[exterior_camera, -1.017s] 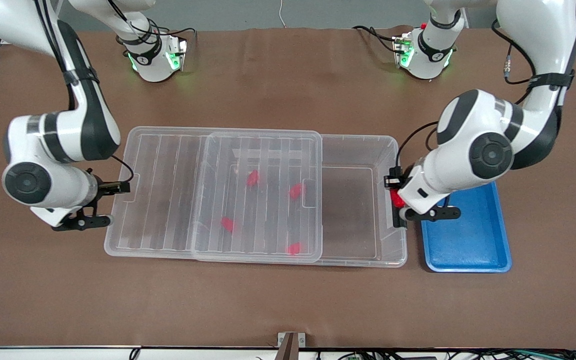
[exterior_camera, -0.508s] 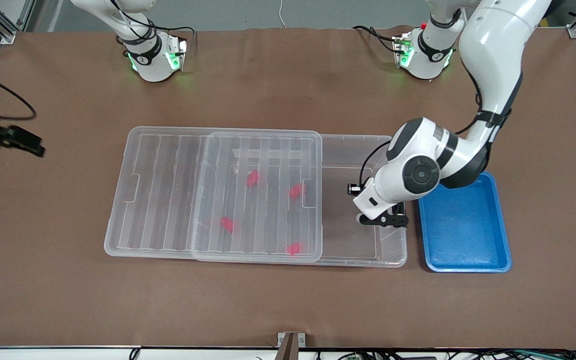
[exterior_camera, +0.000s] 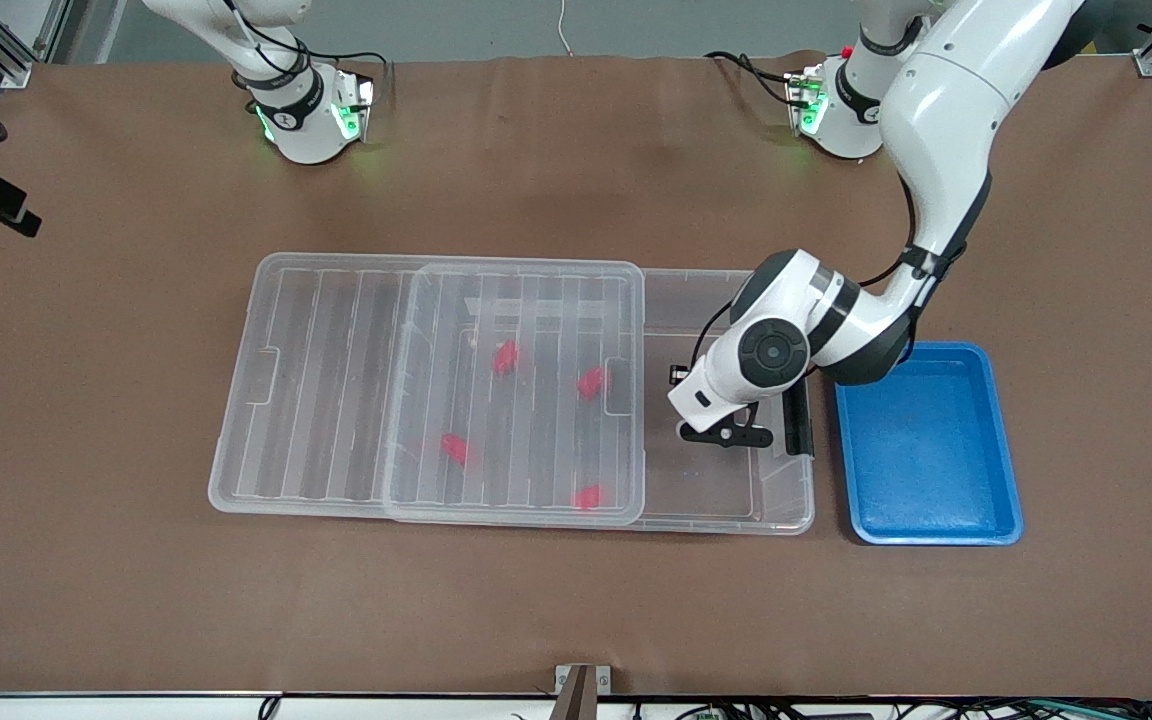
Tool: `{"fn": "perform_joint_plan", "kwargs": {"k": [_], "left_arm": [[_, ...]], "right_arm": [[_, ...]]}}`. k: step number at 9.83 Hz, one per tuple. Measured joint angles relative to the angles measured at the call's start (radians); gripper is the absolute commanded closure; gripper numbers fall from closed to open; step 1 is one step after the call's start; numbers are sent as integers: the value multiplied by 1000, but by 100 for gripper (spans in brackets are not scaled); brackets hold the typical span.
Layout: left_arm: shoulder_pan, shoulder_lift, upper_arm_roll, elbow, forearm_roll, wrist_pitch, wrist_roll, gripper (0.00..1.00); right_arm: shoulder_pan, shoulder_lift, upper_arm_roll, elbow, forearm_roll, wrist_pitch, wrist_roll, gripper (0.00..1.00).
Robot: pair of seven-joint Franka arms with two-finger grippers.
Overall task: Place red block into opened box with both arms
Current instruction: 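Lower the red block into the opened box and open the left gripper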
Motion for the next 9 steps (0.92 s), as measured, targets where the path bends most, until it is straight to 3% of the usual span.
{"fn": "perform_joint_plan", "kwargs": {"k": [2,3,4,5,9], "left_arm": [[-20,32,0,-25,53,71,-60,97],[-21,46,0,-35,68,95,-65,65],[-21,53,2,-38,79,103,-65,7],[-20,55,3,-38,88,104,-65,0],[-6,22,1,-16,89,102,-69,0]], "right_arm": [[-13,19,-6,-2,0,44,-9,0],[-18,19,-8,-3,0,45,-36,0],[-27,20,-10,-5,0,44,-58,0],[-36,20,-12,-7,0,44,-68,0],[-41,20,-12,-8,0,43,-72,0]]}}
